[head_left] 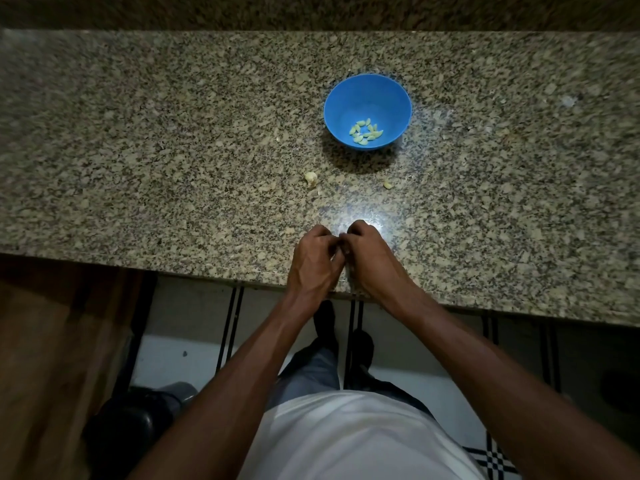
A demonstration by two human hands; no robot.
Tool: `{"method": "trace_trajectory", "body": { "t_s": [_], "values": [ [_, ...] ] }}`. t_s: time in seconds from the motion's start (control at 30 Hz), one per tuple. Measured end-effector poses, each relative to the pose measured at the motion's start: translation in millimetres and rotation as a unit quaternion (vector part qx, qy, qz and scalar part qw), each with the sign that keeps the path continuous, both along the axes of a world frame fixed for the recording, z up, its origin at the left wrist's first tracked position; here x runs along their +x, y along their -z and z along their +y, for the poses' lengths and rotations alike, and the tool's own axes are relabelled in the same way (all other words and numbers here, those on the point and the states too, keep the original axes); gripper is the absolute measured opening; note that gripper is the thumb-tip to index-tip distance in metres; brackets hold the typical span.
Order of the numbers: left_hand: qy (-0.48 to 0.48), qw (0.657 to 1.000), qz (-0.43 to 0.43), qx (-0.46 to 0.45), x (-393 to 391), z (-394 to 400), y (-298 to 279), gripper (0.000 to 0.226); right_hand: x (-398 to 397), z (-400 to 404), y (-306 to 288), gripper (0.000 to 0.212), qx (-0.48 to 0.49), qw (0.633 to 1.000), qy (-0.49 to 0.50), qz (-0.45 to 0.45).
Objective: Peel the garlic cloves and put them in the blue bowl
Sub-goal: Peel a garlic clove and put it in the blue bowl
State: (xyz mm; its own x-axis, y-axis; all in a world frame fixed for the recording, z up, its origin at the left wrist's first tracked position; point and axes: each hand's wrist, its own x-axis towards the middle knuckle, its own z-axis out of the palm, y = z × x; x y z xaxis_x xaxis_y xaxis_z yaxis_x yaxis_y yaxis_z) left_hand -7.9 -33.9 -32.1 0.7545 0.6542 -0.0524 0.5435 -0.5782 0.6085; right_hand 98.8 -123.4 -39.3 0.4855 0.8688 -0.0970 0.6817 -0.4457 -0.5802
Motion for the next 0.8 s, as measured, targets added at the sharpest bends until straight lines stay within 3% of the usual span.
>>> {"method": "trace_trajectory", "body": {
  "t_s": [0.17,0.23,0.4,0.5,0.73,0.8],
  "values": [
    [0.02,1.0,0.01,0.012,-1,3,1,0.019,16,-1,-1,0.02,-0.035,0.995,-0.021,0.09],
    [0.029,0.999,0.012,0.012,-1,7,1,0.02,18,-5,3,0.026,-0.037,0.997,-0.06,0.025],
    [0.046,0.999,0.013,0.006,-3,15,5,0.016,7,-9,2,0.029,-0.033,0.995,-0.088,-0.034],
    [0.043,0.999,0.015,0.019,-5,14,5,0.015,-1,-13,-2,0.012,-0.01,0.997,-0.055,-0.047],
    [0.099,0.988,0.068,0.093,-3,7,12,0.009,-24,-12,-3,0.018,-0.02,0.995,-0.01,-0.1],
    [0.118,0.983,0.085,0.109,-3,3,13,0.022,-27,-13,-4,0.022,-0.028,0.994,0.0,-0.105]
  ]
}}
